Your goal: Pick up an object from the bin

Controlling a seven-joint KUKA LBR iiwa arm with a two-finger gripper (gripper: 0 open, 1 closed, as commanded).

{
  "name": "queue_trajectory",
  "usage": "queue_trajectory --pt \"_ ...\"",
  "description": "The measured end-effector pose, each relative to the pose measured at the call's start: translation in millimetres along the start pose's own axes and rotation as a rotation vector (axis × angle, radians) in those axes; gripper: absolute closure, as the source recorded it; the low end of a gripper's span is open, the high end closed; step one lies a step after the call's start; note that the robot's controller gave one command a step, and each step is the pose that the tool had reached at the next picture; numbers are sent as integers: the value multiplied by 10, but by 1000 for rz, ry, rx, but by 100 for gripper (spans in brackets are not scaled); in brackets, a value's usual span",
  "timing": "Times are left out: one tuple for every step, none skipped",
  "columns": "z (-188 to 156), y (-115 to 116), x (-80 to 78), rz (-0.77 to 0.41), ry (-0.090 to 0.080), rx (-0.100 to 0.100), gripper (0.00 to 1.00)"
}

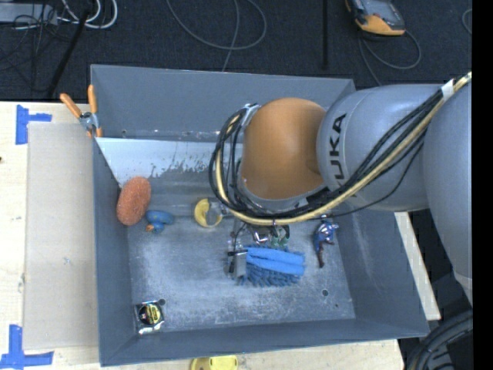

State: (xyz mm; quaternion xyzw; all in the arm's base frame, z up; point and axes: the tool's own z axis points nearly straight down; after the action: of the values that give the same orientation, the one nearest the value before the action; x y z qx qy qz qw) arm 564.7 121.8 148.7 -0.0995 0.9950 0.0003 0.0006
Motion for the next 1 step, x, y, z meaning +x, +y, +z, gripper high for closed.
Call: queue_trajectory --pt "25 -369 213 295 3 0 0"
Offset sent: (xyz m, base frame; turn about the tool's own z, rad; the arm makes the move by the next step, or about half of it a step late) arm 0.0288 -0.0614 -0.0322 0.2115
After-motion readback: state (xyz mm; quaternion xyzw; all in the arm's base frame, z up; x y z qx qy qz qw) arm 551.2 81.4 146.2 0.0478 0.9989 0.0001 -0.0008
